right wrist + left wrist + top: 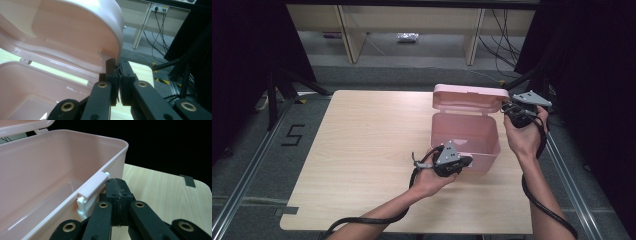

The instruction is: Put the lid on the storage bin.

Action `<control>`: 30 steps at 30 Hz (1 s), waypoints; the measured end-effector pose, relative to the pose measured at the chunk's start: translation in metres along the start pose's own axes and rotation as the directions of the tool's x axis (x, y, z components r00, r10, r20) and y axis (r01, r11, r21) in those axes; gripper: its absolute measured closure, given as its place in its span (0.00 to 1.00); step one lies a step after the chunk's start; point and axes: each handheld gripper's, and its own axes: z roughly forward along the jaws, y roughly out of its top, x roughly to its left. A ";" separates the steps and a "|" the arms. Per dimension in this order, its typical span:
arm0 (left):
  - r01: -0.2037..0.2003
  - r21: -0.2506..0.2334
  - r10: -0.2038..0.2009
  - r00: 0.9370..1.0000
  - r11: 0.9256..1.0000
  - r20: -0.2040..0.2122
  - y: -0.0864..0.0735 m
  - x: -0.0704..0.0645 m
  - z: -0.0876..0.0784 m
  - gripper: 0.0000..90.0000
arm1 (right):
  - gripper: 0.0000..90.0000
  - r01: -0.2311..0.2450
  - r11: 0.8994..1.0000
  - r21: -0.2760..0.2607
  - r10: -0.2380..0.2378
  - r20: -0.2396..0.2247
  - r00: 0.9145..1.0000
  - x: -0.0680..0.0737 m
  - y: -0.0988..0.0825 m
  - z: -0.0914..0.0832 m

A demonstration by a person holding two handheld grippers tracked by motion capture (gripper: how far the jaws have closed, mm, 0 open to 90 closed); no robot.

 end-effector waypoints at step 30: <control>0.014 -0.002 -0.014 1.000 1.000 0.003 0.000 -0.001 -0.008 1.00 | 0.98 -0.008 1.000 0.001 0.008 0.012 1.000 0.006 -0.010 -0.007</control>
